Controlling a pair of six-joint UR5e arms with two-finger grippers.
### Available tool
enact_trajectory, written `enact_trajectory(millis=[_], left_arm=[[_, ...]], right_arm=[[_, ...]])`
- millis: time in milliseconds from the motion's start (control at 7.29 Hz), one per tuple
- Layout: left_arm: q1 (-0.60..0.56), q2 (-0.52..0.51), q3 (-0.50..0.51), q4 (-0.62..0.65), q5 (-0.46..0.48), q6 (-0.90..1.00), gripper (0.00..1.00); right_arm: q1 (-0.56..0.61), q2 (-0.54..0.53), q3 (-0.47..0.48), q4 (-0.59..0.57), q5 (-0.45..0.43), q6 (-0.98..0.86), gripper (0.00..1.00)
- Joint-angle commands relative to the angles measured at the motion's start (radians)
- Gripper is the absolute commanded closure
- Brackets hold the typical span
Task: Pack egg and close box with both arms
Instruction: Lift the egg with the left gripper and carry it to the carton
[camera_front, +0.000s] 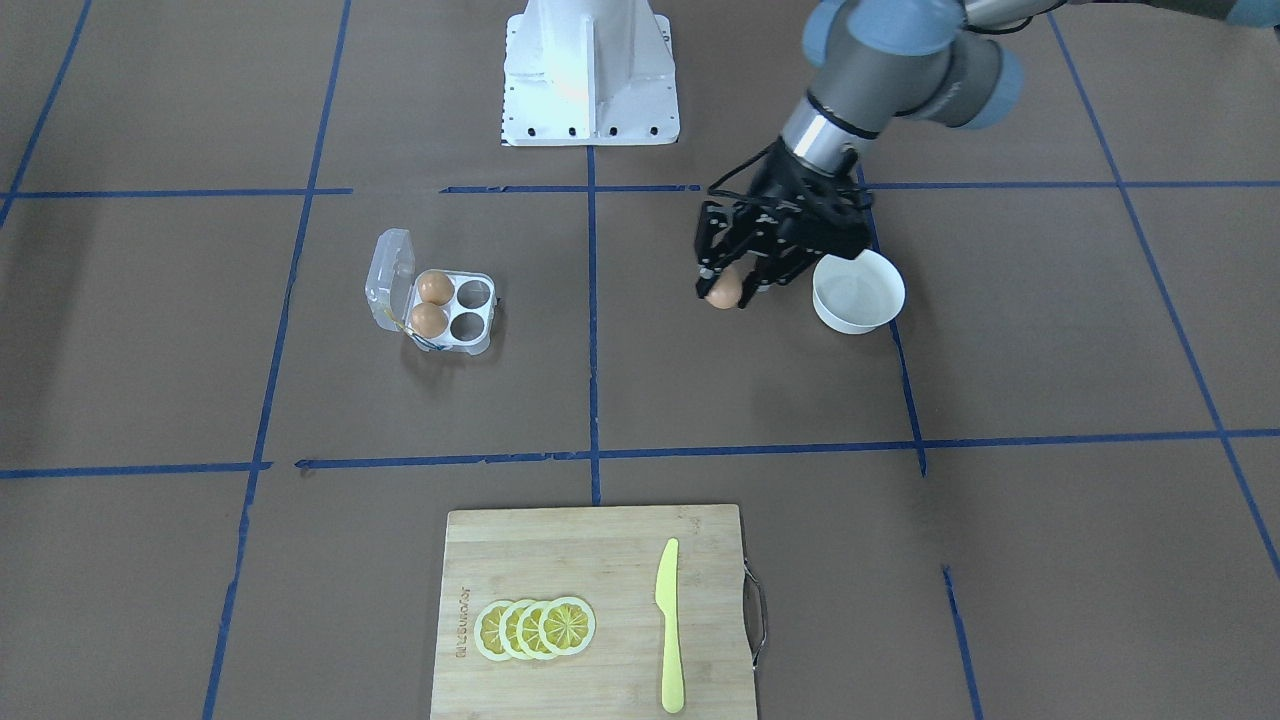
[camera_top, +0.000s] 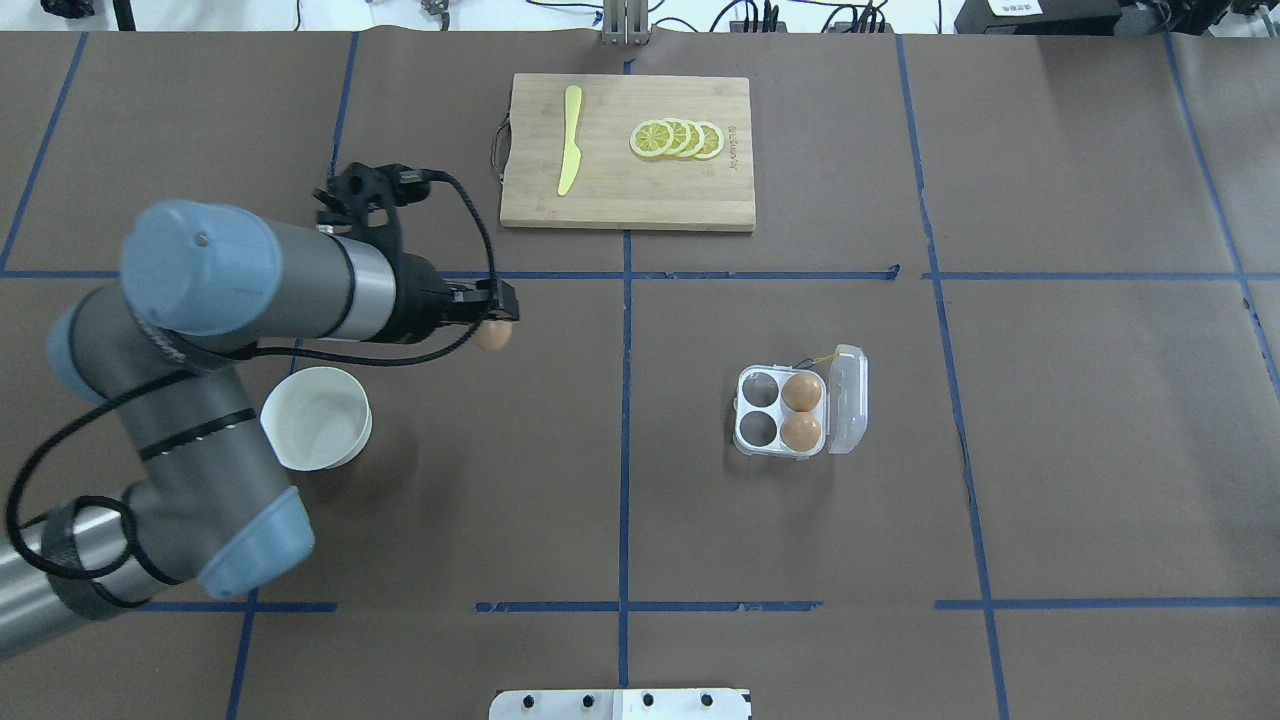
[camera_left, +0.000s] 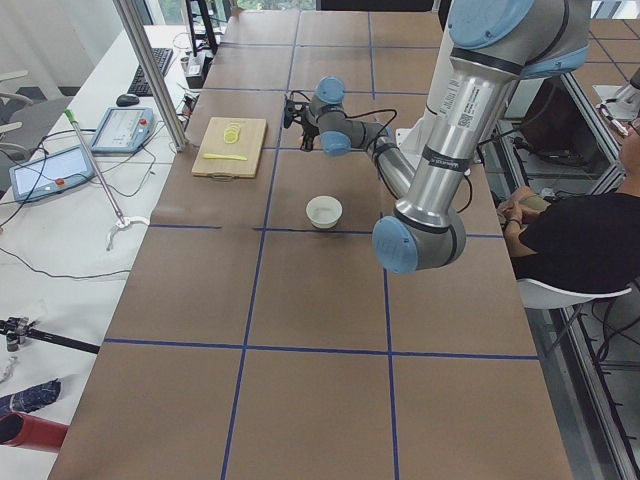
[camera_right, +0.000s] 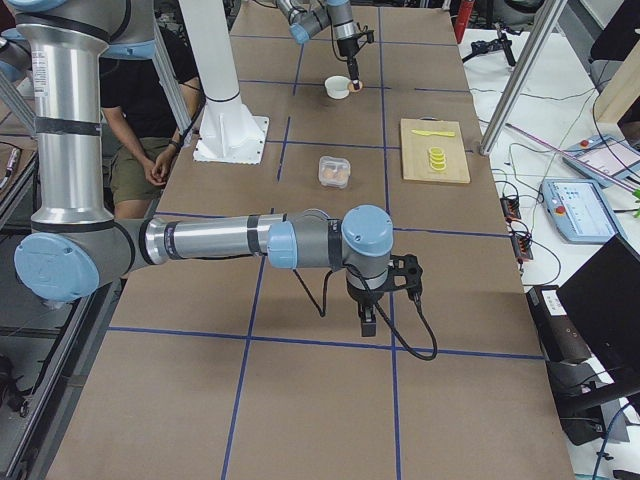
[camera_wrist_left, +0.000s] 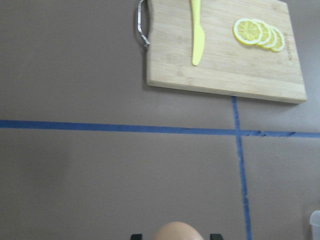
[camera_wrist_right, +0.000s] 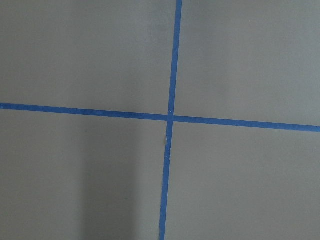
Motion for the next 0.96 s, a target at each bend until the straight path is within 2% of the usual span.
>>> enact_trajectory(millis=[0, 275, 549, 824], left_arm=[[0.119, -0.121, 0.15, -0.18, 0.094, -0.052, 1.0], [0.19, -0.248, 0.343, -0.341, 0.178, -0.05, 1.0], [0.193, -0.366, 0.492, -0.365, 0.181, -0.016, 1.0], [0.193, -0.387, 0.543, -0.402, 0.18, -0.002, 1.0]], right_arm=[[0.0, -0.006, -0.002, -0.001, 0.01, 0.002, 0.0], [0.0, -0.006, -0.005, -0.003, 0.054, 0.002, 0.0], [0.0, -0.01, -0.005, -0.001, 0.059, 0.002, 0.0], [0.0, -0.012, -0.006, -0.001, 0.06, 0.002, 0.0]])
